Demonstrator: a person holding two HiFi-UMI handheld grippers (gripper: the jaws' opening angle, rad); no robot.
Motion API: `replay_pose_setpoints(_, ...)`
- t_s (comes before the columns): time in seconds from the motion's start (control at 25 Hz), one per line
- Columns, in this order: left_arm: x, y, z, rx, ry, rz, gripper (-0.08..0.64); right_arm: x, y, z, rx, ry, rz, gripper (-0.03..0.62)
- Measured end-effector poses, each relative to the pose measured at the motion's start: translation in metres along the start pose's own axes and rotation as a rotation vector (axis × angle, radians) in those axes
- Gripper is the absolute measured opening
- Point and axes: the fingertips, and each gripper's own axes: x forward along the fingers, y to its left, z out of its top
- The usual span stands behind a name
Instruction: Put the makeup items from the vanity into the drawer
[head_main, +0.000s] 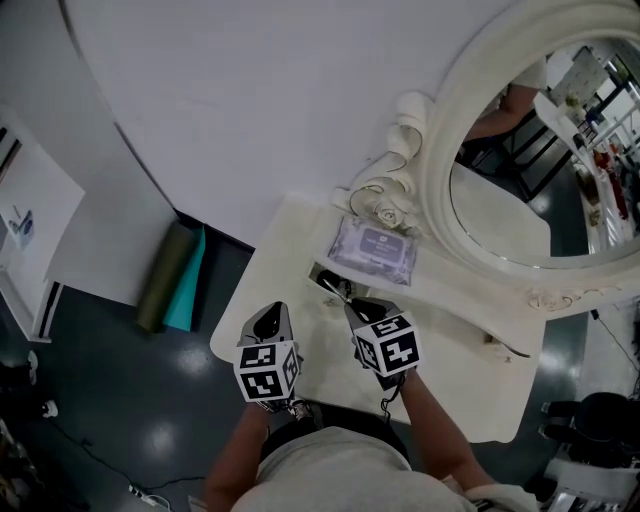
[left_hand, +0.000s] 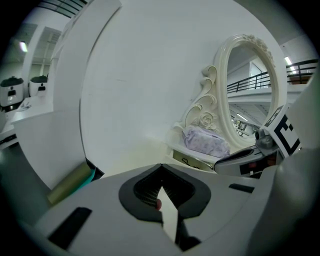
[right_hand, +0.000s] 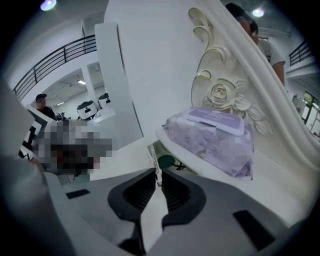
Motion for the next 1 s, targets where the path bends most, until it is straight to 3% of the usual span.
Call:
replay_pose_setpoints(0.44, 0.018, 0.008, -0.008, -0.013, 0.045, 0.026, 0.005, 0.027, -0.011, 0.01, -0.014, 0.034, 0.024, 0.051)
replay_pose_setpoints(0.68, 0.021, 0.011, -0.015, -0.026, 0.063, 0.039, 0.005, 0.03, -0.013, 0.014, -0.02, 0.003, 0.014, 0.052)
replay_pose_setpoints(0.8, 0.023, 0.012, -0.017, -0.032, 0.067, 0.042, 0.005, 0.031, -0.012, 0.014, -0.022, -0.006, 0.017, 0.129)
replay_pose_setpoints(1.0, 0.022, 0.01, -0.019, -0.035, 0.065, 0.041, 0.005, 0.029, -0.011, 0.012, -0.023, -0.01, 0.013, 0.131)
